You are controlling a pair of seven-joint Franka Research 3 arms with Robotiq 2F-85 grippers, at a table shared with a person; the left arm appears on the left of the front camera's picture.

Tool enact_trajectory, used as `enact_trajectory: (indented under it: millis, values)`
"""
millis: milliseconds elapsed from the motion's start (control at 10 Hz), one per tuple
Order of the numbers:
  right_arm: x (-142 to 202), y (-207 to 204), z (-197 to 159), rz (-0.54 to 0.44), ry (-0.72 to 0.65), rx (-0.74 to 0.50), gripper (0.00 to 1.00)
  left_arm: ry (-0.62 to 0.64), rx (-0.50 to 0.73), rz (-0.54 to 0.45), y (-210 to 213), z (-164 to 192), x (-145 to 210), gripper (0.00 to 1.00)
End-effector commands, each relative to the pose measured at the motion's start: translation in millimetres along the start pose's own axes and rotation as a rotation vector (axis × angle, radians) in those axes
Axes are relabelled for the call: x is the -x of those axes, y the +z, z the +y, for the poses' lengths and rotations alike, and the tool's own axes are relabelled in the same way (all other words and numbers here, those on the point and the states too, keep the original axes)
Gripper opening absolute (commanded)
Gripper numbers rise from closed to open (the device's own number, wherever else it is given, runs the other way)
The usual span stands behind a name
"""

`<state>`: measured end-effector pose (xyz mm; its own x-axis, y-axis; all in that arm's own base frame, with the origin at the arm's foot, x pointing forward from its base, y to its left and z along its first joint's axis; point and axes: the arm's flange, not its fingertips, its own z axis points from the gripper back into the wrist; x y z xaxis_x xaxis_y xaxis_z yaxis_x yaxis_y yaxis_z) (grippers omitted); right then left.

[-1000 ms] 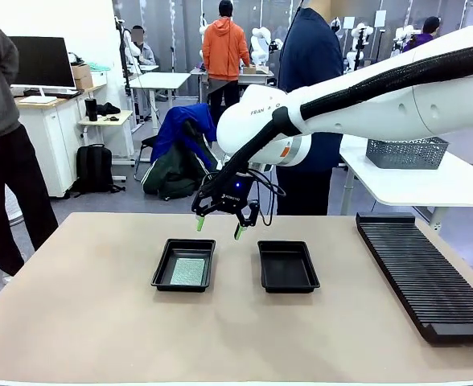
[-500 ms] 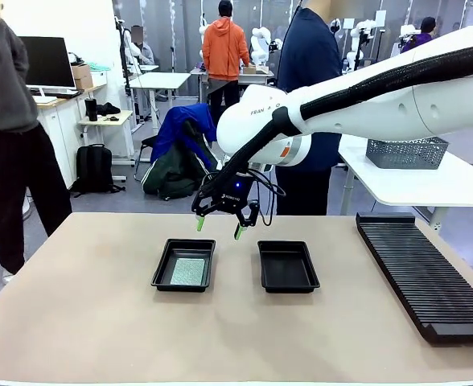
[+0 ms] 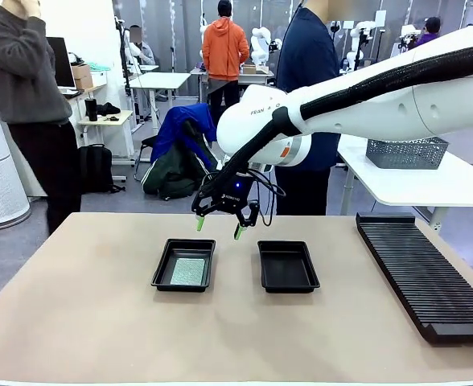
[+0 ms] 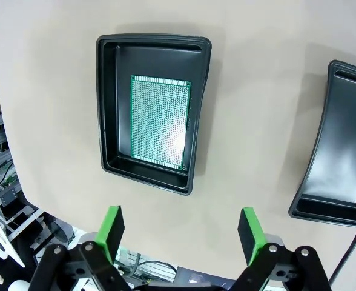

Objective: Inspect and transfer BCBs to ESD trays.
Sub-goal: Pick up the ESD tray and place it on the left side of the table.

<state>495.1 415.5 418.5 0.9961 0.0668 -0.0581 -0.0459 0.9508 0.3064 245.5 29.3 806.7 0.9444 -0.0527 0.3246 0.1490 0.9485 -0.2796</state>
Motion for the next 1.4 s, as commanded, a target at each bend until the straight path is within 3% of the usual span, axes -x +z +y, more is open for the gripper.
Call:
enact_trajectory:
  millis: [0, 400, 700, 1000, 1300]
  values:
    - [27.1, 10.1, -27.6, -0.042, -0.013, -0.081, 1.0, -0.062, -0.022, 0.041, -46.0, -22.8, -26.2, 1.0]
    - [63.4, 18.1, -77.3, -0.131, -0.062, -0.238, 1.0, -0.133, -0.032, 0.106, -151.0, -54.6, -62.2, 1.0]
    - [82.0, 19.3, -101.0, -0.184, -0.091, -0.338, 1.0, -0.136, -0.002, 0.152, -233.0, -59.0, -83.7, 1.0]
    - [92.2, 19.4, -122.9, -0.227, -0.135, -0.39, 1.0, -0.126, -0.016, 0.222, -308.9, -59.3, -94.8, 1.0]
    - [95.0, 23.6, -138.5, -0.253, -0.171, -0.42, 1.0, -0.113, -0.041, 0.23, -366.9, -64.6, -104.7, 1.0]
